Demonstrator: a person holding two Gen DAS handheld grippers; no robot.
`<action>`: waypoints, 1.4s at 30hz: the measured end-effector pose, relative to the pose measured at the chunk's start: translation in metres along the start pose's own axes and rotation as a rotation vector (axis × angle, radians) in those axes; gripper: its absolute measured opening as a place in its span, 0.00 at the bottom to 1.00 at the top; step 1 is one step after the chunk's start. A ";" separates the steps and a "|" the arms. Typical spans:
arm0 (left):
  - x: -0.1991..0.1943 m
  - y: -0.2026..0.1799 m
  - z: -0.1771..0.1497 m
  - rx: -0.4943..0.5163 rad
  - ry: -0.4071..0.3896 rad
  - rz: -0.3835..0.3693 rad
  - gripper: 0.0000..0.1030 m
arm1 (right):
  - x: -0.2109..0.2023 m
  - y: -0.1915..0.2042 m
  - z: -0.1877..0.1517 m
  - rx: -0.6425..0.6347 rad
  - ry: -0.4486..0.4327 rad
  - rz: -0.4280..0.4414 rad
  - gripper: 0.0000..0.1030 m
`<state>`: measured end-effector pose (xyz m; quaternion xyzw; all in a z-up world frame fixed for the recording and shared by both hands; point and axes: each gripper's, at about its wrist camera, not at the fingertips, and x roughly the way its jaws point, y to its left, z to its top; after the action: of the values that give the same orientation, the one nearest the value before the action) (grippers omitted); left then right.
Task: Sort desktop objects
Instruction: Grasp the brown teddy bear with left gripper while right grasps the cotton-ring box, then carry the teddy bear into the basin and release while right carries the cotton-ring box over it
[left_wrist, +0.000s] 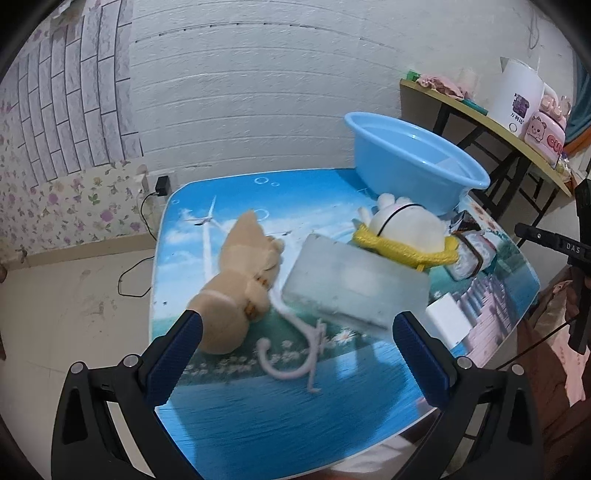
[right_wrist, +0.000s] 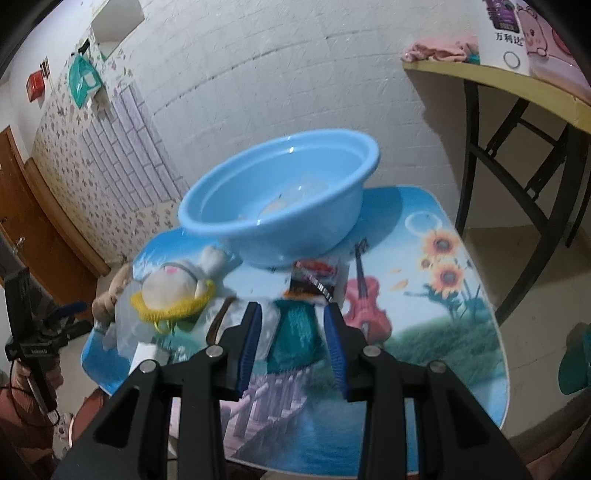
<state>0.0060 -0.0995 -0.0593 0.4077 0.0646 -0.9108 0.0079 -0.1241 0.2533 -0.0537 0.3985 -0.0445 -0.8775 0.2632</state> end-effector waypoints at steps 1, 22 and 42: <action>0.000 0.003 0.000 0.001 0.001 0.004 1.00 | 0.002 0.003 -0.002 0.006 0.010 -0.008 0.36; 0.056 0.053 0.012 0.007 0.094 -0.001 0.99 | 0.064 0.083 -0.013 -0.164 0.099 -0.204 0.87; 0.021 0.036 0.011 0.003 0.040 -0.069 0.53 | 0.055 0.082 -0.011 -0.181 0.074 -0.180 0.78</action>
<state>-0.0137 -0.1357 -0.0714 0.4234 0.0776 -0.9023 -0.0256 -0.1111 0.1572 -0.0747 0.4075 0.0806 -0.8827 0.2200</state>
